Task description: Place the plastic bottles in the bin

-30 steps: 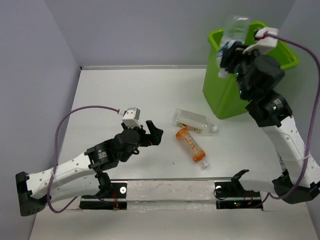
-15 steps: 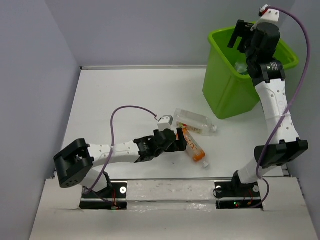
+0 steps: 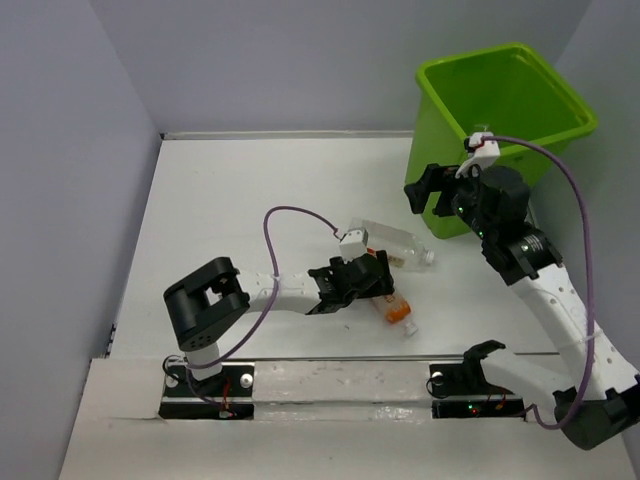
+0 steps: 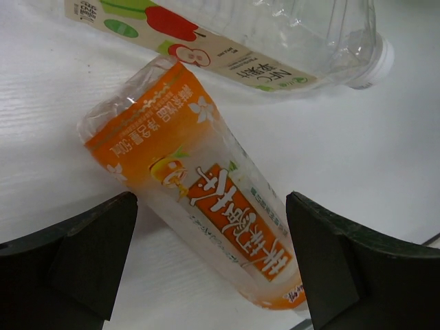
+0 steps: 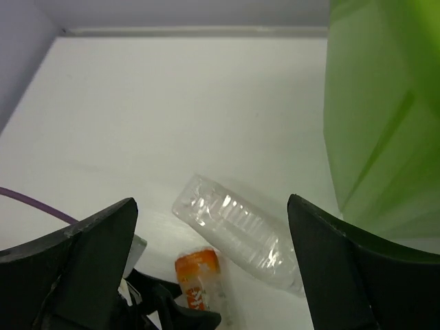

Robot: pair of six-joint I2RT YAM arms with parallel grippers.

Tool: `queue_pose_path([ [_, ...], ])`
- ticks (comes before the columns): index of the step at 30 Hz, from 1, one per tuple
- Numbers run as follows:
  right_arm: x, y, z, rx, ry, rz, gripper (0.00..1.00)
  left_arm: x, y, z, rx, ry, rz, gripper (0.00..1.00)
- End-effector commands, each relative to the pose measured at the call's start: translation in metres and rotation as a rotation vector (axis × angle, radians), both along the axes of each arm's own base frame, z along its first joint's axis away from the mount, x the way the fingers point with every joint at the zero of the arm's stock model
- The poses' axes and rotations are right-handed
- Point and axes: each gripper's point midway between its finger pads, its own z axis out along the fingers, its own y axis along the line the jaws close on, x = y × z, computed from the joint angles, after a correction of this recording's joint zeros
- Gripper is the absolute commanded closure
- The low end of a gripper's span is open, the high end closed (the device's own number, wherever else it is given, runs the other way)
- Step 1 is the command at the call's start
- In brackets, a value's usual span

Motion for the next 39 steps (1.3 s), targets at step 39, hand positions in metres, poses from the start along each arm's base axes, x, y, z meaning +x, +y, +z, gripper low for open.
queue_pose_path([
  [39,0.055,0.051,-0.257,-0.745,0.608,0.629,0.0,-0.018,0.137,0.056,-0.035,-0.206,0.143,0.36],
])
